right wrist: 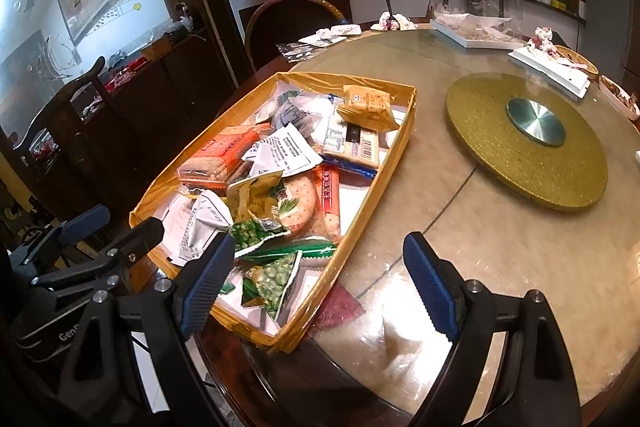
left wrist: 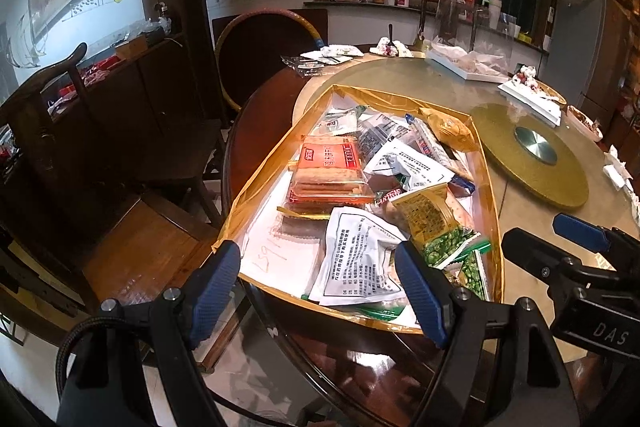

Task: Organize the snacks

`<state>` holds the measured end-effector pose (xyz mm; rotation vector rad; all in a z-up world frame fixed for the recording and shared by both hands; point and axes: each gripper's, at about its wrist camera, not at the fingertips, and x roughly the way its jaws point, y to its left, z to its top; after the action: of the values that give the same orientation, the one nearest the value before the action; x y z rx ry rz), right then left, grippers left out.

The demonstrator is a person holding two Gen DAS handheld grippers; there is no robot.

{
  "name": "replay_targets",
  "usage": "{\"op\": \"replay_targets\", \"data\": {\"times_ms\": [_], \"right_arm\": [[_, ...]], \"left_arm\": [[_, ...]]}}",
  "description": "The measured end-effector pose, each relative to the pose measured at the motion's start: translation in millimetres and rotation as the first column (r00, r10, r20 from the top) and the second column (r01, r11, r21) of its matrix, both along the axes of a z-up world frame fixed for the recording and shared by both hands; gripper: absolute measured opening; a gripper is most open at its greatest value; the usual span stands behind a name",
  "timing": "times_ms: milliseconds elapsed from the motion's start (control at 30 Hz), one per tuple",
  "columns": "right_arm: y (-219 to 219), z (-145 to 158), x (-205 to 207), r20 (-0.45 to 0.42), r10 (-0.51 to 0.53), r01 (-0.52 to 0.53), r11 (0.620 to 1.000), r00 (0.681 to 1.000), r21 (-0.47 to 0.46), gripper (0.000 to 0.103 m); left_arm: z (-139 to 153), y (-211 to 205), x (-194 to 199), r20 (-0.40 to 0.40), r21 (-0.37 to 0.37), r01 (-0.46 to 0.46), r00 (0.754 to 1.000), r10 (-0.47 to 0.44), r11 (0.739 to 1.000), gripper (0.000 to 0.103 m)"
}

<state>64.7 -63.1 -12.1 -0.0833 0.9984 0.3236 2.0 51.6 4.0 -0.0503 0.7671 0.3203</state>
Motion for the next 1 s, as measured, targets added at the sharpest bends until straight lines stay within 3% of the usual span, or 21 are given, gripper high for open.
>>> {"op": "replay_targets", "data": {"times_ms": [1000], "right_arm": [[14,-7,4,-0.011,0.013,-0.014,1.000,1.000,-0.018,0.086]], "left_arm": [[-8,15,0,-0.014,0.002,-0.024,1.000,0.024,1.000,0.080]]}}
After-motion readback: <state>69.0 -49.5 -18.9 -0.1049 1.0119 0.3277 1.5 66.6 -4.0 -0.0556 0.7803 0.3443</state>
